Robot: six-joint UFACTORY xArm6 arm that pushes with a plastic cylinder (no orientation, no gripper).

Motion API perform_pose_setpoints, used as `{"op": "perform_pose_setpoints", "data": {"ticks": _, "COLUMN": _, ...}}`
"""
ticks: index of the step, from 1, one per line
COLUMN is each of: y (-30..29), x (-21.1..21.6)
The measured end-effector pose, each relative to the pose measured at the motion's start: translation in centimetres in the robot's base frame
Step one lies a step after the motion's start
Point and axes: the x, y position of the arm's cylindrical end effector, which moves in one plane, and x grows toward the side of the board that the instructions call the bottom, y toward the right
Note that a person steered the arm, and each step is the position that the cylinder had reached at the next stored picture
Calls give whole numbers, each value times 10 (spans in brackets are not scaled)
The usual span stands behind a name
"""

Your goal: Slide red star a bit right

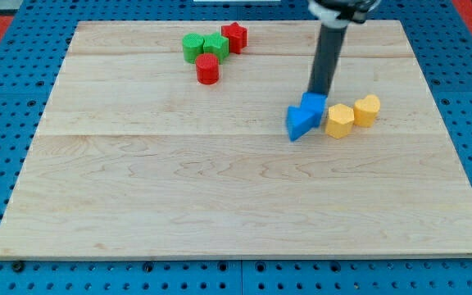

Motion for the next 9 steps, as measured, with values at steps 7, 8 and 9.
{"op": "perform_pose_setpoints", "data": {"ticks": 7, "y": 0, "x": -146}}
{"op": "perform_pose_setpoints", "data": {"ticks": 8, "y": -46, "x": -183}}
{"op": "perform_pose_setpoints", "data": {"ticks": 9, "y": -129, "x": -189}}
